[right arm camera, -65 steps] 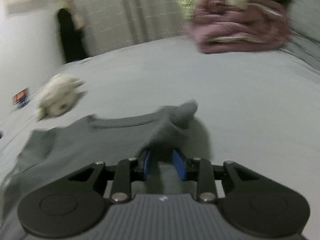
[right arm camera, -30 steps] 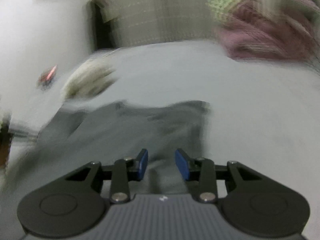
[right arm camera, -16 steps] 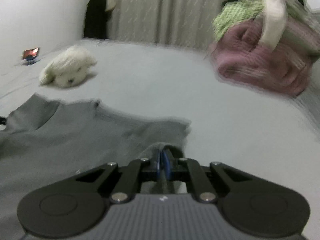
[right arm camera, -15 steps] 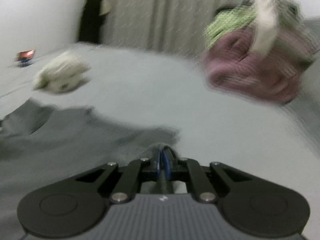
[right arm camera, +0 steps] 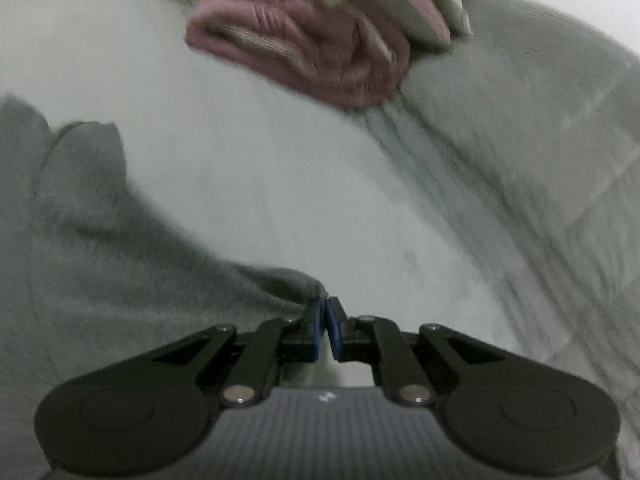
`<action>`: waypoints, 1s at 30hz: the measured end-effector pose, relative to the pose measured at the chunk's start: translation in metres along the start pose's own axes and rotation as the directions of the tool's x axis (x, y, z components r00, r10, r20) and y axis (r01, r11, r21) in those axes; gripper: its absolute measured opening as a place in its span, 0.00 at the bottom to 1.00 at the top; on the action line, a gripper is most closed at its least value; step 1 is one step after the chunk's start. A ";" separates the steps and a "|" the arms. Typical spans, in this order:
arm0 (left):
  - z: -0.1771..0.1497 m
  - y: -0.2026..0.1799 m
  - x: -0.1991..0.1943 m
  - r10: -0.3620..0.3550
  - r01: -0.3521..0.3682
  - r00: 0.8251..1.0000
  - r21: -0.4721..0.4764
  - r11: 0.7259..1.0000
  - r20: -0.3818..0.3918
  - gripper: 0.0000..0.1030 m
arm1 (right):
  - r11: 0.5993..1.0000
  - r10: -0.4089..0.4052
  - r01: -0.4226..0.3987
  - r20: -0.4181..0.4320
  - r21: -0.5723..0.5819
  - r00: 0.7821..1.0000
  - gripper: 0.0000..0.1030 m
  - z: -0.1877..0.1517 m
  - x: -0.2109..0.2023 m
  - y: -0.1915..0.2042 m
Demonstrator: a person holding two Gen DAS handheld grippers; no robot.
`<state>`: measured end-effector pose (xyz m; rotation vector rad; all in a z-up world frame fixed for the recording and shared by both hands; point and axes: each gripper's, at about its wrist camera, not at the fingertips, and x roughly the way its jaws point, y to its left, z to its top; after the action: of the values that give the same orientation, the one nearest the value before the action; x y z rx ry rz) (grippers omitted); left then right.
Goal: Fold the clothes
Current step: 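Pull the grey shirt flat across the bed with both grippers, then open both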
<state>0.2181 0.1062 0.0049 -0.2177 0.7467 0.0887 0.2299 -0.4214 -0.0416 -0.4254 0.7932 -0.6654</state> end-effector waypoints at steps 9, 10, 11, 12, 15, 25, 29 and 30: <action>0.001 0.011 -0.001 -0.046 0.042 0.998 -0.066 0.997 -0.050 0.00 | 0.990 0.111 -0.111 0.010 0.085 0.994 0.12 -0.010 -0.029 -0.011; 0.000 0.012 -0.004 -0.050 0.046 0.997 -0.070 0.996 -0.052 0.00 | 0.980 0.140 -0.140 0.011 0.138 0.990 0.13 -0.011 -0.035 -0.023; 0.000 0.013 -0.007 -0.054 0.050 0.997 -0.073 0.996 -0.053 0.00 | 0.965 0.186 -0.184 0.009 0.186 0.983 0.17 -0.014 -0.042 -0.035; -0.001 0.014 -0.011 -0.058 0.054 0.997 -0.074 0.996 -0.054 0.00 | 0.947 0.237 -0.233 0.006 0.223 0.971 0.20 -0.019 -0.050 -0.046; -0.007 0.014 -0.023 -0.070 0.064 0.995 -0.083 0.994 -0.073 0.00 | 0.903 0.351 -0.336 -0.010 0.267 0.936 0.24 -0.037 -0.068 -0.070; -0.067 0.010 -0.094 -0.161 0.147 0.977 -0.108 0.983 -0.142 0.00 | 0.732 0.643 -0.577 -0.087 0.363 0.761 0.30 -0.111 -0.141 -0.097; -0.105 0.007 -0.126 -0.170 0.162 0.966 -0.058 0.985 -0.197 0.03 | 0.688 0.696 -0.624 -0.093 0.370 0.712 0.33 -0.148 -0.178 -0.104; -0.114 0.006 -0.134 -0.173 0.167 0.963 -0.045 0.985 -0.208 0.04 | 0.689 0.696 -0.627 -0.092 0.364 0.712 0.35 -0.157 -0.187 -0.106</action>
<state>0.0436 0.0858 0.0142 -0.3196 0.9360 -0.0890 -0.0282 -0.3857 0.0155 0.2491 0.9649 -0.1284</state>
